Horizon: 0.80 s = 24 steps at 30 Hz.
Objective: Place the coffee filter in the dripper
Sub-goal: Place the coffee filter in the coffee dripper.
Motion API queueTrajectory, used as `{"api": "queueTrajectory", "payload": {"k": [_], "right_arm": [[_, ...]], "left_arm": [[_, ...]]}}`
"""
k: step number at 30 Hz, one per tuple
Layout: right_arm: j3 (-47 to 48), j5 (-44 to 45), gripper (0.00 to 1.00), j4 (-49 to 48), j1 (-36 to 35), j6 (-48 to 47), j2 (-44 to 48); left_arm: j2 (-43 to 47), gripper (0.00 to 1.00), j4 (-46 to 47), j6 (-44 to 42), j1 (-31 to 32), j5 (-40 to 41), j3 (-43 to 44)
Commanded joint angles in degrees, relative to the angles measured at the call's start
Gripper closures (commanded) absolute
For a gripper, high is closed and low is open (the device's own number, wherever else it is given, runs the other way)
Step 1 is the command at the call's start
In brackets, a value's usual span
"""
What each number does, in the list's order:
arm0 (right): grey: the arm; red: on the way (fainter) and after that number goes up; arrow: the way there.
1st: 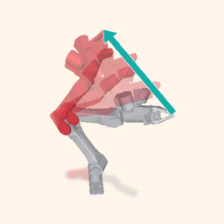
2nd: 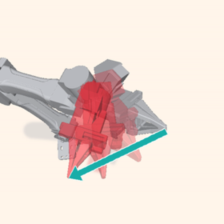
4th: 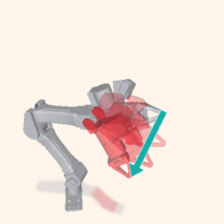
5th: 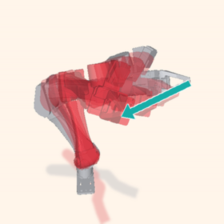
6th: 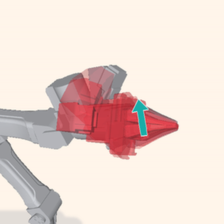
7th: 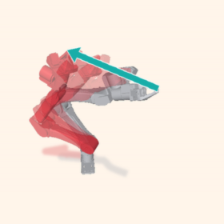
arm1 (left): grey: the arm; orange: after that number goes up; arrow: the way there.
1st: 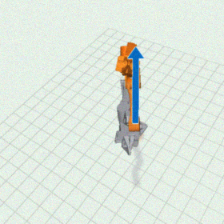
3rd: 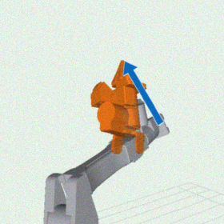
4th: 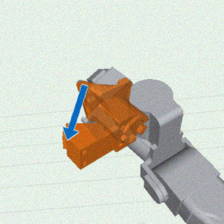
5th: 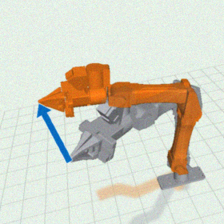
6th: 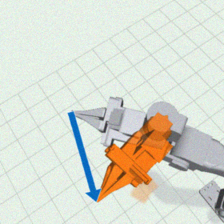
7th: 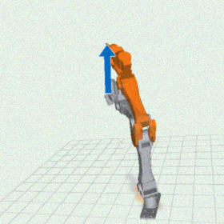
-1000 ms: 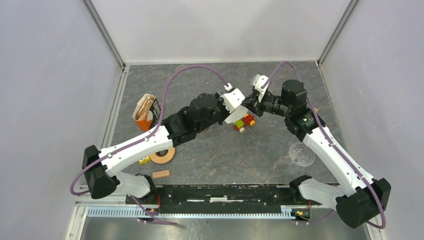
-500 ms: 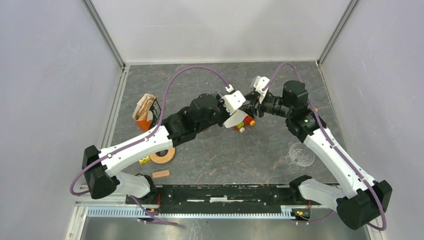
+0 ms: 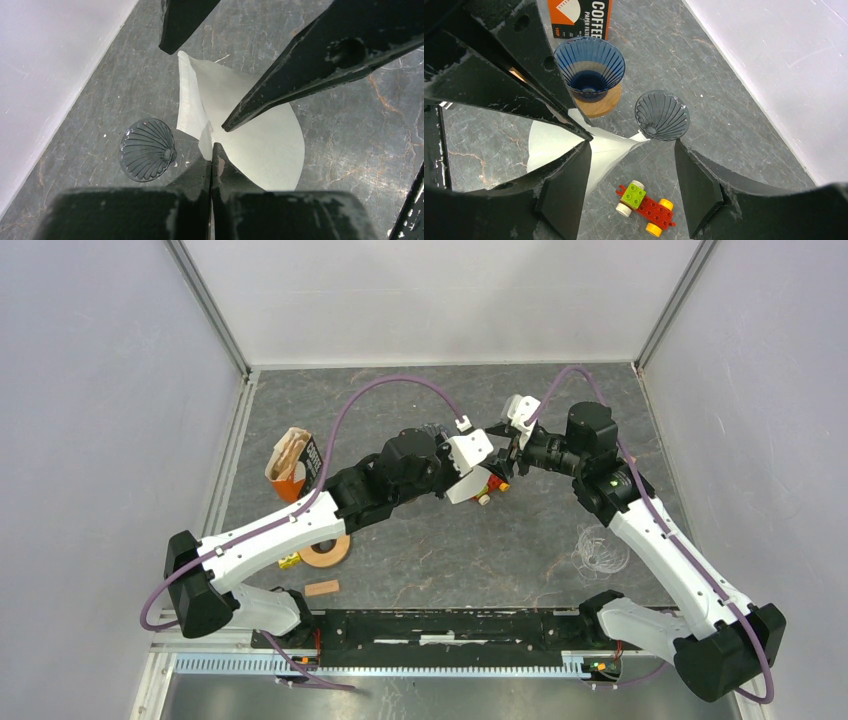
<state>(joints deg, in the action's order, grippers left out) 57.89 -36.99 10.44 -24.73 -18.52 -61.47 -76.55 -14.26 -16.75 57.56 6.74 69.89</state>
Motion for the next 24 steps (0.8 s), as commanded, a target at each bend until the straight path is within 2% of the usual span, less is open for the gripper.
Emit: {"api": "queueTrajectory", "payload": {"k": [1,5,9,14,24], "right_arm": [[0.42,-1.65,0.32,-0.43,0.09,-2.23,0.4],[0.11,-5.03,0.33,2.0,0.14,-7.35,0.28],[0.12,-6.43,0.43,3.63,0.1,-10.36,0.36],[0.23,-6.39,0.57,3.64,0.17,-9.98,0.69],[-0.41,-6.34,0.78,1.43,0.14,-6.33,0.83]], "left_arm": [[2.03,0.98,-0.06,-3.15,-0.26,-2.65,-0.16],[2.49,0.98,-0.5,-3.46,-0.26,-2.76,-0.4],[2.75,0.98,-0.32,-3.37,-0.35,-2.17,-0.63],[2.77,0.98,-0.14,-3.98,-0.39,-1.67,-0.69],[2.3,0.98,-0.24,-3.81,-0.36,-1.9,-0.72]]}}
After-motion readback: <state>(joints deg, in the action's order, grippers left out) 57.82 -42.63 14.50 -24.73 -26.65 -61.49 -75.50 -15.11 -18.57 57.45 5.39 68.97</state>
